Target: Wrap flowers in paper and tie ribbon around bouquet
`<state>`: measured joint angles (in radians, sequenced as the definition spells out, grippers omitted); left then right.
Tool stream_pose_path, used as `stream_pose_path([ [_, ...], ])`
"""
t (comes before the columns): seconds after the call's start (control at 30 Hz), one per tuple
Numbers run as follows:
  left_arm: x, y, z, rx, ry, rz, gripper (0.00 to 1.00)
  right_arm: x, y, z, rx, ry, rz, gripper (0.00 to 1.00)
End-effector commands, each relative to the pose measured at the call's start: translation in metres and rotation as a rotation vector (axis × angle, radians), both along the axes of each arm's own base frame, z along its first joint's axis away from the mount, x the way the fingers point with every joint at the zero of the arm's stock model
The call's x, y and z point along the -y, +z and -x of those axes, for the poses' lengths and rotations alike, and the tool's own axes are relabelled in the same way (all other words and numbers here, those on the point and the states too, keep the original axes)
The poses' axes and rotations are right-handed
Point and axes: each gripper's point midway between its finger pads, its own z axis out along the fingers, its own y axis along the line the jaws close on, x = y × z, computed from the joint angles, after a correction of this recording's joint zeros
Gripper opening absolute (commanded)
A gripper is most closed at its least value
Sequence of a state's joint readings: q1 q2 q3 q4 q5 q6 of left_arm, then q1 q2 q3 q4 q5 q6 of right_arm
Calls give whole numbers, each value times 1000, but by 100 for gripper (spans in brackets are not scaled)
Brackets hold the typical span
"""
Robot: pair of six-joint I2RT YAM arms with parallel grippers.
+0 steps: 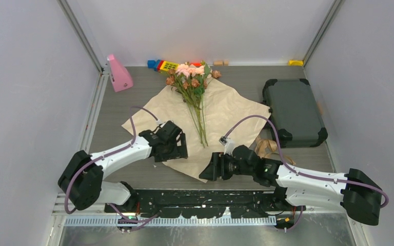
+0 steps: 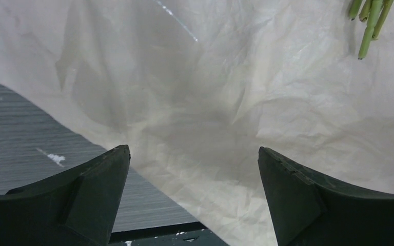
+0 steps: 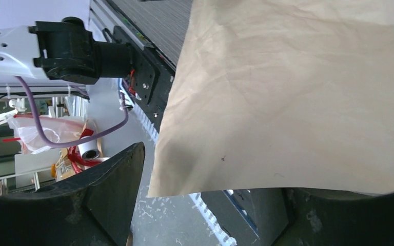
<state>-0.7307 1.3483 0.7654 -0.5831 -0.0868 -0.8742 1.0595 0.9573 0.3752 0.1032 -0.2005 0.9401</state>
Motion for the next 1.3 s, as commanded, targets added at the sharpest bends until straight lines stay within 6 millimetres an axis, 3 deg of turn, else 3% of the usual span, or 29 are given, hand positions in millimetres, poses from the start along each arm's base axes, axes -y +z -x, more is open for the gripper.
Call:
stream_pose_path([
  [0.0,-29,-1,9,10,15,-91,100,2,-1,-5,23,-25,21,77],
  [0.3,-29,-19,9,-27,8,-116,100,-4,15,-21,114,-49,25,79],
  [0.6,-83,-17,33,-68,140,-316,98,3,34,-39,199,-121,38,81],
  [0.8,-90,-21,31,-70,170,-345,97,1,28,-40,200,-113,60,81],
  [0.93,-98,-19,30,-89,173,-410,96,6,27,-58,235,-199,95,81],
  [1.07,-81,1,25,-71,153,-318,96,12,25,-78,273,-308,123,83],
  [1.27,-30,62,10,172,42,95,100,17,20,-111,288,-435,146,85],
])
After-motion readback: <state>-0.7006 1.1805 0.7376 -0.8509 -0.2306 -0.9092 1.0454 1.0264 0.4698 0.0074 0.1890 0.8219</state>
